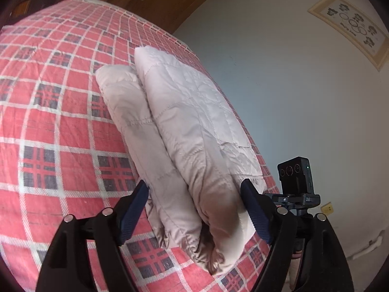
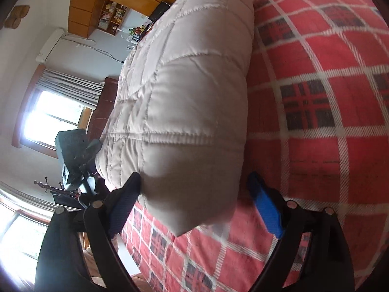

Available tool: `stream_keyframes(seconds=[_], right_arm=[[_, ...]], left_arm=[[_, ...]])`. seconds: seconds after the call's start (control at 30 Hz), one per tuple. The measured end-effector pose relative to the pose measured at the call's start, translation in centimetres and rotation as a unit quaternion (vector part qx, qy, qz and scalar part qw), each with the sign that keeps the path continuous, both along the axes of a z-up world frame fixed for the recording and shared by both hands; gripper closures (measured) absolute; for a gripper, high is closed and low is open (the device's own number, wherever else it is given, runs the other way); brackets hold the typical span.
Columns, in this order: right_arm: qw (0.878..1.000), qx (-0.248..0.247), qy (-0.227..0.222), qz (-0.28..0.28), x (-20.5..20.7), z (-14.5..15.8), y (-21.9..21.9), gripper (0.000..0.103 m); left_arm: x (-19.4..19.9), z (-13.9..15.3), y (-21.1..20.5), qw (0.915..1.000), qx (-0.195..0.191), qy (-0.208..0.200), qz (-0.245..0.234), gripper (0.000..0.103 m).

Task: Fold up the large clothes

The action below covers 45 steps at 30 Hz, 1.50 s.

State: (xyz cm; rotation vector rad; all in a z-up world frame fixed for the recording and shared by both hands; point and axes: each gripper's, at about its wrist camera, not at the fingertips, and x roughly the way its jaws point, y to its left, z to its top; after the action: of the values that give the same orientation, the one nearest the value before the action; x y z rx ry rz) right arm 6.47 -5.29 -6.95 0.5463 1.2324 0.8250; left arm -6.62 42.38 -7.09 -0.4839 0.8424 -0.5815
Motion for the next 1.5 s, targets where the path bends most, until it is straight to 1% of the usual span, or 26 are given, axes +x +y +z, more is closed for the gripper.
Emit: stream_keyframes(seconds=[0.03,0.07,0.1,0.13,0.2,0.3,0.4,0.43,0.53,0.63,0.73,0.8,0.83,0.87,0.9,0.97,1.0,1.1,1.23,1.3,1.4,1.5], right_arm=[[1.000,0.007,0.004,0.001,0.0,-0.1,0.1,0.032],[1.000,0.008,0.007,0.000,0.0,0.0,0.0,0.035],[1.000,0.001,0.004,0.000,0.1,0.3,0.2,0.041],[1.000,-0.018,-0.002,0.006,0.0,0.7,0.3,0.044],[0.999,-0.037,-0.010,0.007,-0.4,1.6,0.6,0.051],[0.998,-0.055,-0.022,0.006,-1.1,2.6,1.1,0.055],[0.997,-0.073,-0.027,0.010,-1.5,2.4,2.1,0.055],[0.997,-0.075,-0.024,0.009,-1.6,1.9,2.2,0.055],[0.998,-0.068,-0.019,0.006,-1.1,1.3,2.6,0.055],[0.997,-0.073,-0.027,0.006,-1.5,1.3,2.7,0.054],[0.996,-0.081,-0.035,0.003,-1.9,2.0,3.1,0.052],[0.995,-0.091,-0.043,-0.001,-2.3,2.5,3.3,0.042],[0.994,-0.099,-0.053,-0.005,-3.5,2.9,3.1,0.041],[0.993,-0.106,-0.061,-0.007,-4.0,3.3,3.2,0.039],[0.991,-0.114,-0.068,-0.012,-4.3,3.7,3.4,0.029],[0.987,-0.138,-0.084,-0.026,-5.3,4.5,3.6,0.016],[0.984,-0.147,-0.094,-0.030,-5.8,4.8,3.6,0.014],[0.974,-0.189,-0.116,-0.044,-7.6,5.6,4.2,0.011],[0.957,-0.246,-0.144,-0.060,-9.6,6.4,4.5,0.010],[0.952,-0.256,-0.155,-0.064,-10.5,6.5,4.0,0.010],[0.944,-0.273,-0.171,-0.074,-12.0,7.2,4.4,0.009],[0.938,-0.281,-0.186,-0.084,-12.6,7.8,4.2,0.008]], left_arm=[[-1.0,0.2,-0.4,0.9999,0.009,-0.005,0.000,0.024],[-1.3,0.2,-0.8,0.9997,0.023,-0.007,0.000,0.024],[-1.5,0.3,-1.3,0.9995,0.031,-0.007,-0.001,0.024],[-1.8,0.3,-1.7,0.9992,0.040,-0.006,0.000,0.024],[-1.6,0.4,-2.2,0.9985,0.055,-0.005,0.001,0.024],[-1.5,0.5,-2.6,0.9969,0.078,-0.005,0.001,0.025],[-0.7,-0.2,-2.8,0.9942,0.108,-0.003,0.003,0.024],[-0.7,-0.5,-2.9,0.9938,0.111,-0.001,0.001,0.024],[-0.6,-1.7,-2.9,0.9936,0.112,0.011,-0.003,0.023],[-0.3,-2.8,-2.7,0.9949,0.097,0.025,-0.001,0.023],[-0.6,-2.9,-2.4,0.9957,0.089,0.027,0.007,0.023],[-1.0,-2.4,-2.4,0.9951,0.094,0.027,0.012,0.023],[-1.3,-2.1,-2.4,0.9949,0.096,0.028,0.015,0.023],[-1.8,-1.8,-2.4,0.9946,0.098,0.029,0.018,0.022],[-2.2,-1.5,-2.4,0.9941,0.102,0.030,0.023,0.022],[-3.0,-0.9,-2.4,0.9930,0.110,0.030,0.031,0.020],[-3.6,-0.5,-2.4,0.9915,0.121,0.030,0.038,0.019],[-5.4,0.5,-2.6,0.9871,0.148,0.021,0.056,0.017],[-7.0,1.3,-2.8,0.9802,0.181,0.015,0.078,0.014],[-7.9,1.6,-3.1,0.9748,0.202,0.014,0.092,0.013],[-9.1,2.0,-3.5,0.9669,0.230,0.014,0.110,0.012],[-10.3,2.3,-3.9,0.9580,0.257,0.015,0.127,0.011]])
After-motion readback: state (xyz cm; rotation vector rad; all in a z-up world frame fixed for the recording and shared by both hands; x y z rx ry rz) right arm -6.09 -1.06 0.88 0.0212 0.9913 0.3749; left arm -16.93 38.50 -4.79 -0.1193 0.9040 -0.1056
